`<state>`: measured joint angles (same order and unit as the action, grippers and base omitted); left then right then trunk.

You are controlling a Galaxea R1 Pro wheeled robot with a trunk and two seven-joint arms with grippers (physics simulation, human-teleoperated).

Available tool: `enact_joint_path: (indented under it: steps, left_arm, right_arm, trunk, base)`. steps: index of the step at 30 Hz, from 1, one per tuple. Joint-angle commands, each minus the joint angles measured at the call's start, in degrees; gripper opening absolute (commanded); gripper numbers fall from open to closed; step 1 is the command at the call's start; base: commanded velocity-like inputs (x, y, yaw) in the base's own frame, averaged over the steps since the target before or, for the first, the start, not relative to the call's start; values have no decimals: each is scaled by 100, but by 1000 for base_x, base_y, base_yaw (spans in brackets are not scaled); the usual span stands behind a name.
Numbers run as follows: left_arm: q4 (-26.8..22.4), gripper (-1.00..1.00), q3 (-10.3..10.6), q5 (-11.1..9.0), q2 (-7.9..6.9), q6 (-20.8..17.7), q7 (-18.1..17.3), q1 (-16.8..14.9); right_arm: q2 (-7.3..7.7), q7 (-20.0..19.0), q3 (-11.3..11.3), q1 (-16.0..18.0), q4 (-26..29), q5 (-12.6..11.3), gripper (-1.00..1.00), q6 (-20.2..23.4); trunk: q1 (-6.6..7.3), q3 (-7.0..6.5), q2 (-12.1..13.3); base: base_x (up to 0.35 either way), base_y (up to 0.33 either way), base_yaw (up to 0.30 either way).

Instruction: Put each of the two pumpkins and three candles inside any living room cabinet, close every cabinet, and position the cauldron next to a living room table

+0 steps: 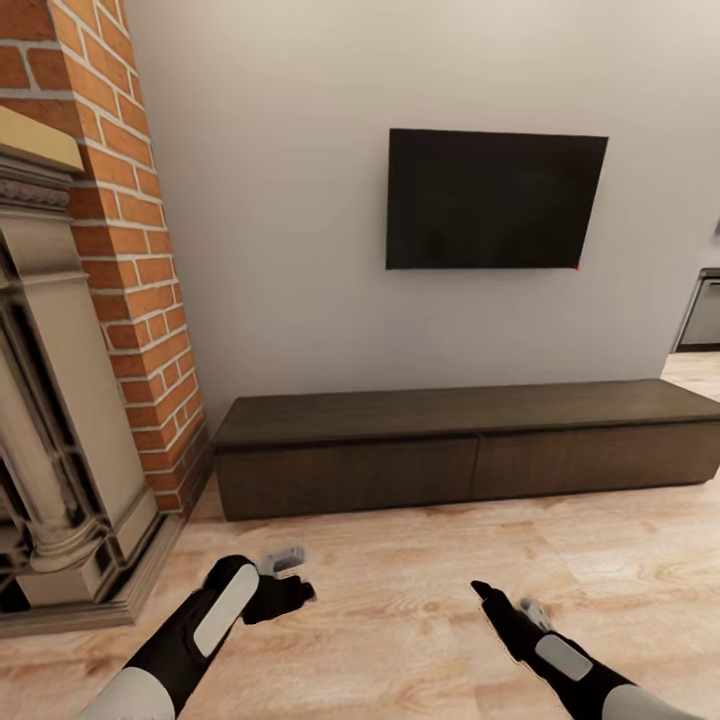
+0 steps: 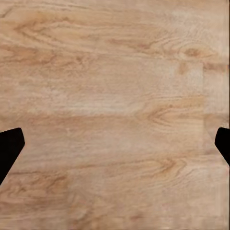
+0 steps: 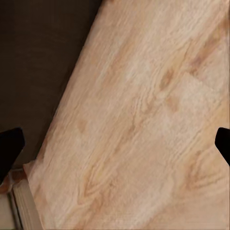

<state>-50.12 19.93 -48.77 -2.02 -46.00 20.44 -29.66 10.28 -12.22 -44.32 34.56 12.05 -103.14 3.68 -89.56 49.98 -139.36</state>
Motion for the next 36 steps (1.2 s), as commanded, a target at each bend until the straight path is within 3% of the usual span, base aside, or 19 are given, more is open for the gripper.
enact_joint_path:
  steps: [1,2,3,4,7,8,9,11,12,15,19,27,32,36]
  left_arm:
    - [-15,100,-29,-286,-27,-223,53,-4]
    - [-19,100,-122,-654,-81,-432,43,-4]
    - [-20,100,-143,-778,-97,-478,26,-4]
    - [-16,100,-180,-1136,-137,-577,-152,-4]
    - [13,100,-192,-1533,-272,-851,-894,-4]
    - [23,100,-199,-1564,-311,-902,-1076,-4]
    - [61,100,-212,-1607,-395,-974,-1497,-4]
    - [151,100,-203,-1637,-595,-1051,-2448,-4]
    - [189,100,-190,-1632,-741,-1073,-3135,-4]
    - [402,100,-190,-1624,-937,-1089,-3929,-4]
    - [734,100,-255,-1676,-991,-1094,-4288,-4]
    - [862,100,-183,-1633,-992,-1087,-5303,1]
    - [1009,100,-179,-1617,-983,-1084,-5475,4]
    - [1029,100,-182,-1633,-974,-1086,-5493,4]
  right_arm:
    - [38,-23,23,8,25,-157,100,13]
    - [70,-48,153,12,134,-244,100,19]
    - [79,-61,205,13,191,-261,100,24]
    - [114,-106,376,14,418,-295,100,45]
    - [142,-152,566,15,705,-311,100,53]
    - [143,-162,580,15,731,-312,100,52]
    - [147,-181,600,15,773,-312,100,49]
    - [149,-206,619,17,825,-304,100,33]
    - [149,-218,623,21,842,-299,100,36]
    - [150,-222,626,29,862,-296,100,30]
    - [150,-241,634,32,861,-295,100,-13]
    - [121,-644,633,33,866,-291,100,-39]
    - [100,-1034,635,33,861,-293,100,-81]
    - [96,-1117,667,33,853,-320,100,-89]
  trunk:
    - [0,6,-3]
    - [0,6,-3]
    - [0,6,-3]
    - [0,6,-3]
    - [0,6,-3]
    - [0,6,-3]
    - [0,6,-3]
    - [0,6,-3]
    - [0,6,-3]
    - [0,6,-3]
    - [0,6,-3]
    - [0,6,-3]
    - [0,6,-3]
    - [0,6,-3]
  base:
    - [123,1,0]
    - [98,0,0]
    - [94,0,0]
    - [88,0,0]
    - [131,0,0]
    - [208,0,0]
    - [255,0,0]
    - [294,0,0]
    - [320,0,0]
    - [330,0,0]
    - [336,0,0]
    - [338,0,0]
    - [338,0,0]
    - [338,0,0]
